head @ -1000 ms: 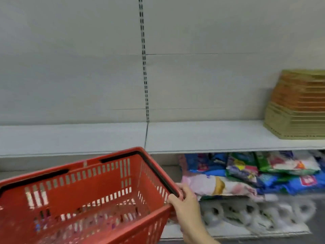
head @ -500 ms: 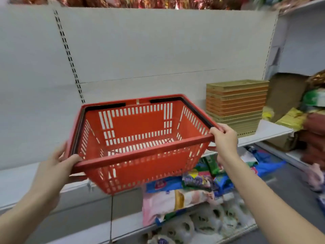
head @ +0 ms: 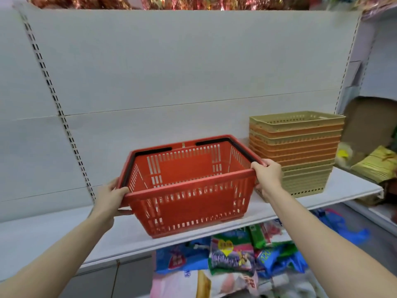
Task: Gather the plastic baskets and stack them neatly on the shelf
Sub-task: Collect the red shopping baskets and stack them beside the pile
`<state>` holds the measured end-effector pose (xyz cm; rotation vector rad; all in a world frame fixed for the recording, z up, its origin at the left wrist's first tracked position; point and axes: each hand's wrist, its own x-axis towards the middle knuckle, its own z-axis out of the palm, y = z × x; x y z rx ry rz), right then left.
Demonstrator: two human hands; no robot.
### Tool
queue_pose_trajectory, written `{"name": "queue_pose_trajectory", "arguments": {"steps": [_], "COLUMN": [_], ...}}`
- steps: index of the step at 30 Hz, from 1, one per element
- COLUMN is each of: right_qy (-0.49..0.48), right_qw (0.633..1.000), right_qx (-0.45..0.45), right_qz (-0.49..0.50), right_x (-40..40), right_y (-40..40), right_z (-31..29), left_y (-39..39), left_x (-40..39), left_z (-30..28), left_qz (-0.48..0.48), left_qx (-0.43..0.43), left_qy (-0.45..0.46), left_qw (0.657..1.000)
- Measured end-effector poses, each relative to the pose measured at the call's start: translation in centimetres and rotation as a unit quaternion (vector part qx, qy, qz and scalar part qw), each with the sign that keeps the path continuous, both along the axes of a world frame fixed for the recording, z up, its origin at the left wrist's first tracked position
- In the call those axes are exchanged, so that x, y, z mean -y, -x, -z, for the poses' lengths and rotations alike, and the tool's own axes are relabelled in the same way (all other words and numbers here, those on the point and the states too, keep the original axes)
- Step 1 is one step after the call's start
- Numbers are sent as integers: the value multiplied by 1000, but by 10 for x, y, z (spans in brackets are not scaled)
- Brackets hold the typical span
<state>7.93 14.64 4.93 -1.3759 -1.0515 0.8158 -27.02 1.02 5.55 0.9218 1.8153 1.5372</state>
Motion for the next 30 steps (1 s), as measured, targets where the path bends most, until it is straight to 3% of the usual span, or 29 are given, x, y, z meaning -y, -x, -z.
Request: {"name": "queue_pose_trajectory", "arguments": {"steps": [5,8,11,15,18,20,26,30], "right_qy": [-2,-3,-91,-261,-349,-392,-477,-508], "right_qw": [998,986,938,847,813,802,778,750], "right_qx": [68,167,329,460,466,448,375,351], "right_qz": [12,16,59,44,-9,-48,-164,-239], "right_x": [-21,-18,-10,9,34,55,119,157], "right_y": [-6,-5,-2,14,41,64,145,202], "right_z": [14,14,20,18,16,17,32,52], "left_y": [1,4,9,18,19,17,26,46], "left_x": [-16,-13,2,37,67,91,168,222], "left_z": [0,1,8,8,4,2,19,52], "left_qz": [14,30,7,-37,-69,-86,-144,-180], "left_qx": [-8,-32,-242,-505,-647,-681,-702,-677], "left_qy": [22,41,77,103,70,70,109,154], "left_qw": [1000,998,967,856,756,724,689,697]}}
